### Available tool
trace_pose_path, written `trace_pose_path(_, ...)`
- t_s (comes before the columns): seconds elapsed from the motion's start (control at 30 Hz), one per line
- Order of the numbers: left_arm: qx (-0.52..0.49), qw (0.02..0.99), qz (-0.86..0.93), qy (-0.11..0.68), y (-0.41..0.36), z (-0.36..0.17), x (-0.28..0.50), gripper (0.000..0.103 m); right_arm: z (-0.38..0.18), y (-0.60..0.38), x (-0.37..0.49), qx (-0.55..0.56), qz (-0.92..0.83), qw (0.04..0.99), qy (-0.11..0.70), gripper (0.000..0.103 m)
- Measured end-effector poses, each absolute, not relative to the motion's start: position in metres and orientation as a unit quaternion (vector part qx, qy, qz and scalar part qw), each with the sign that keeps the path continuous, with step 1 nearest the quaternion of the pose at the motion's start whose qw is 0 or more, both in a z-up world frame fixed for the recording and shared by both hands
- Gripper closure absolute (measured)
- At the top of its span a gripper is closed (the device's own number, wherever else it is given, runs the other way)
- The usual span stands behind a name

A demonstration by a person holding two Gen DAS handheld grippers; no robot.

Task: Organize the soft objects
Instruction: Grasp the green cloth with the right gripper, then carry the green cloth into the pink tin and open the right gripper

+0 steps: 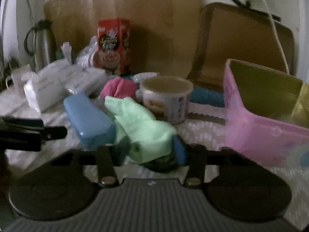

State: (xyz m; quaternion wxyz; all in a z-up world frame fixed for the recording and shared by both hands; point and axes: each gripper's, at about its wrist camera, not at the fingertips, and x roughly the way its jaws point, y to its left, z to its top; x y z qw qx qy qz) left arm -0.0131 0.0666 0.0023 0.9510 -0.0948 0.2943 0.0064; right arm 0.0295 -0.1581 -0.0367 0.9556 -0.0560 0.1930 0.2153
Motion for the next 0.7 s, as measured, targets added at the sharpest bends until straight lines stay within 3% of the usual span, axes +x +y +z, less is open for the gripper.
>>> trace_pose_path(0.03,-0.098,0.951,0.007,0.294,0.067,0.003,-0.014,0.011,-0.036,-0.152,0.027,-0.073,0.219,0.954,0.193,0.094)
trace_pose_path(0.07,-0.100,0.951,0.008,0.293,0.067,0.003,-0.014,0.011,-0.034,-0.151,0.024,-0.073,0.217,0.956,0.183,0.095)
trace_pose_path(0.27,-0.110,0.950,-0.002,0.292,0.070,0.005,-0.014,0.012,-0.012,-0.182,-0.027,-0.046,0.203,0.971,0.114,0.096)
trace_pose_path(0.4,-0.133,0.945,-0.057,0.294,0.072,0.008,-0.017,0.017,-0.015,-0.205,-0.056,-0.005,0.253,0.954,0.160,0.096)
trace_pose_path(0.5,-0.136,0.933,-0.131,0.307,0.056,0.015,-0.019,0.027,-0.028,-0.211,-0.070,0.021,0.299,0.933,0.200,0.095)
trace_pose_path(0.63,-0.133,0.893,-0.256,0.346,0.017,0.021,-0.016,0.044,-0.046,-0.198,-0.073,-0.001,0.285,0.937,0.204,0.091)
trace_pose_path(0.7,-0.125,0.869,-0.297,0.375,-0.004,0.018,-0.011,0.046,-0.052,-0.190,-0.069,-0.009,0.286,0.935,0.208,0.078)
